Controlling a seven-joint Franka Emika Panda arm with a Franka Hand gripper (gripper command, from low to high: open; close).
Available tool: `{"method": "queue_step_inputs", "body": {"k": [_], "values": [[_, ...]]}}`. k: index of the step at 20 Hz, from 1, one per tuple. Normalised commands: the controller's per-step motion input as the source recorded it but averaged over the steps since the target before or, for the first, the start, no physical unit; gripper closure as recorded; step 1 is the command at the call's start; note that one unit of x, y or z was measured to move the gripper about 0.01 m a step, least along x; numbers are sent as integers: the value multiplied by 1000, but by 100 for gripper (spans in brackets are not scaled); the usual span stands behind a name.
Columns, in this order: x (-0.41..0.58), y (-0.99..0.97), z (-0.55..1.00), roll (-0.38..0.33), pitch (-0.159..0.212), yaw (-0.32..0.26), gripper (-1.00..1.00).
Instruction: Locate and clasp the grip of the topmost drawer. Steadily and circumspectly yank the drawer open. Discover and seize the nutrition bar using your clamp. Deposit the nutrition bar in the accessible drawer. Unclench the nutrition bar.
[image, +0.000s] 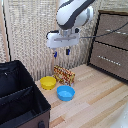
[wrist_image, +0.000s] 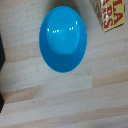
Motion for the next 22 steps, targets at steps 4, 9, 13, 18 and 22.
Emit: {"method": "queue_step_inputs", "body": {"k": [4,9,13,18,22], "values": [[62,-96,566,-119,13,54,-100],[160,-214,661,-152,71,7,-100],[159,-176,598,-171,72,12,-100],[218,-177,46,-326,102,30,-100],[91,-234,-140,-375,4,78,-100]]}}
